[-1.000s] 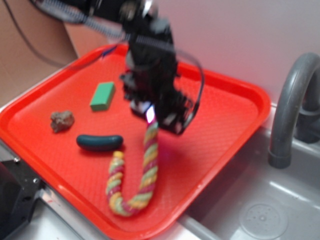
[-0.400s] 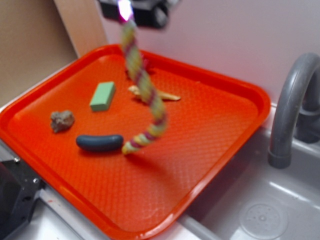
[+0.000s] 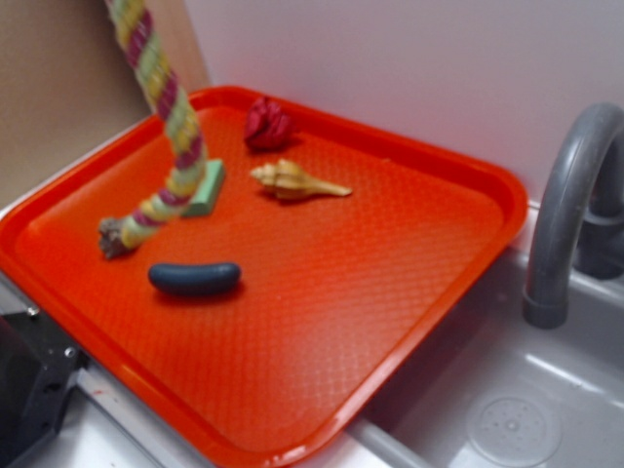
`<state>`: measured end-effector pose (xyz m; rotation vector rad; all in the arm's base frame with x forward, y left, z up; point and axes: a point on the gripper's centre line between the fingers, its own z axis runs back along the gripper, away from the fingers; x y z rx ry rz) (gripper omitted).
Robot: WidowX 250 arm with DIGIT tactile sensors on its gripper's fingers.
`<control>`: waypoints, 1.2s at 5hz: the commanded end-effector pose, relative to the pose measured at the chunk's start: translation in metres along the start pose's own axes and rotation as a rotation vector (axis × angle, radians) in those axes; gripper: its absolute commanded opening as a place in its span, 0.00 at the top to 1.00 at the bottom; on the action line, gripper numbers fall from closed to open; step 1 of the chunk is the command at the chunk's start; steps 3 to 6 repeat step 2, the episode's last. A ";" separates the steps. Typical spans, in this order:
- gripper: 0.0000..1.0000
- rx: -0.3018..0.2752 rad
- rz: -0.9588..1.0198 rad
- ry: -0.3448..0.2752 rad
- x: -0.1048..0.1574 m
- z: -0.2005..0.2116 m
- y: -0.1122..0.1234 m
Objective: Grab the multicolored rope.
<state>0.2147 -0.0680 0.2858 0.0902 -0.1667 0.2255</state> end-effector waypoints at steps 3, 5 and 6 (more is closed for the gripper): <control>1.00 0.069 0.062 -0.061 0.047 -0.003 0.016; 1.00 0.069 0.062 -0.061 0.047 -0.003 0.016; 1.00 0.069 0.062 -0.061 0.047 -0.003 0.016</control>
